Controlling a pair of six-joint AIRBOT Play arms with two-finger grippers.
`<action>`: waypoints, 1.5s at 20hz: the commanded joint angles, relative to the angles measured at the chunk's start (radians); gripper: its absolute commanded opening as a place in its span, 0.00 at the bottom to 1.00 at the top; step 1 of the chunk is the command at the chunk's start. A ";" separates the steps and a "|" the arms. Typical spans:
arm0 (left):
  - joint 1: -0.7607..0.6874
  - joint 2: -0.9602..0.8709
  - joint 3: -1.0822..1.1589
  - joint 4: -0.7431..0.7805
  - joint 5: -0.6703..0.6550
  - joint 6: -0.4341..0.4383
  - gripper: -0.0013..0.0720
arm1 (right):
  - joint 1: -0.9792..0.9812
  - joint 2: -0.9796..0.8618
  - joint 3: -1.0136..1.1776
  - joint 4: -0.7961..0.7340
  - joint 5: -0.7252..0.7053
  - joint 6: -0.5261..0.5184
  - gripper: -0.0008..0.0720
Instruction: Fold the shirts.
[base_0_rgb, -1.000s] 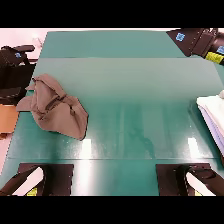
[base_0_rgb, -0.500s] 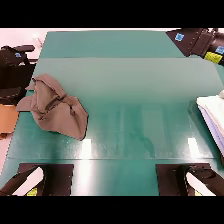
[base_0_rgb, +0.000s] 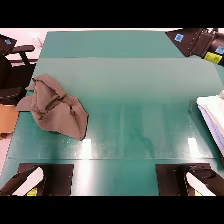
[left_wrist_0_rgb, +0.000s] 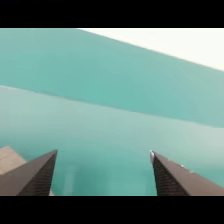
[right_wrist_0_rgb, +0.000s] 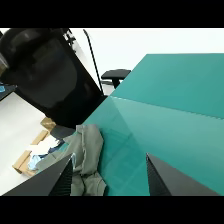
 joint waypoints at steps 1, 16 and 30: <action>-0.001 0.000 0.001 0.006 -0.034 -0.067 0.97 | 0.000 0.000 0.001 0.000 0.011 0.000 0.71; -0.001 -0.008 0.001 0.415 -0.312 -0.268 0.08 | -0.186 0.000 0.001 -0.001 0.173 0.091 0.71; 0.101 -0.426 -0.069 0.549 -0.502 -0.415 0.69 | -0.290 -0.103 0.000 -0.002 0.413 0.090 0.71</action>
